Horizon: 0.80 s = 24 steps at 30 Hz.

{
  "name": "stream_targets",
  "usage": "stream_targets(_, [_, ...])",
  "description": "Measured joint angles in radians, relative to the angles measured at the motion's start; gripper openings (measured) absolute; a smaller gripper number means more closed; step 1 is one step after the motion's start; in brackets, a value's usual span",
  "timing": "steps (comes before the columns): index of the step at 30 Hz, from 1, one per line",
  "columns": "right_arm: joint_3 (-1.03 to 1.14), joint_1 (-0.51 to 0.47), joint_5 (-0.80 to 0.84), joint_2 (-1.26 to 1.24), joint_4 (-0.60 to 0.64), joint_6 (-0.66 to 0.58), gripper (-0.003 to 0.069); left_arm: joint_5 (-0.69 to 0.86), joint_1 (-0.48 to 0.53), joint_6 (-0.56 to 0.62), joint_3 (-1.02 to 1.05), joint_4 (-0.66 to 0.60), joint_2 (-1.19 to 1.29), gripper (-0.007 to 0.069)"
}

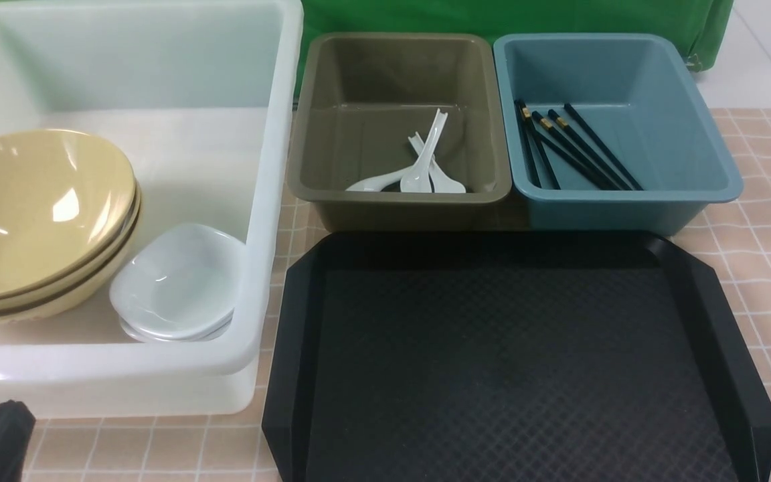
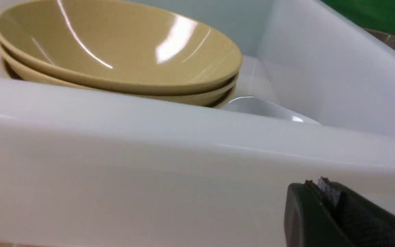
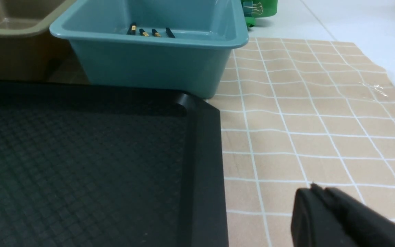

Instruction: On brown table put chopsticks spoon bowls plates into blue grey white boxes.

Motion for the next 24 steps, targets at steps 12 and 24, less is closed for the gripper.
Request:
stream_targets(12, [0.0, 0.0, 0.0, 0.0, 0.0, 0.0, 0.0088, 0.071, 0.0, 0.057, 0.0, 0.102, -0.003, 0.0006])
stream_targets(24, [0.0, 0.0, 0.0, 0.0, 0.0, 0.0, 0.0099, 0.072, 0.0, 0.078, 0.0, 0.07, -0.003, 0.0006])
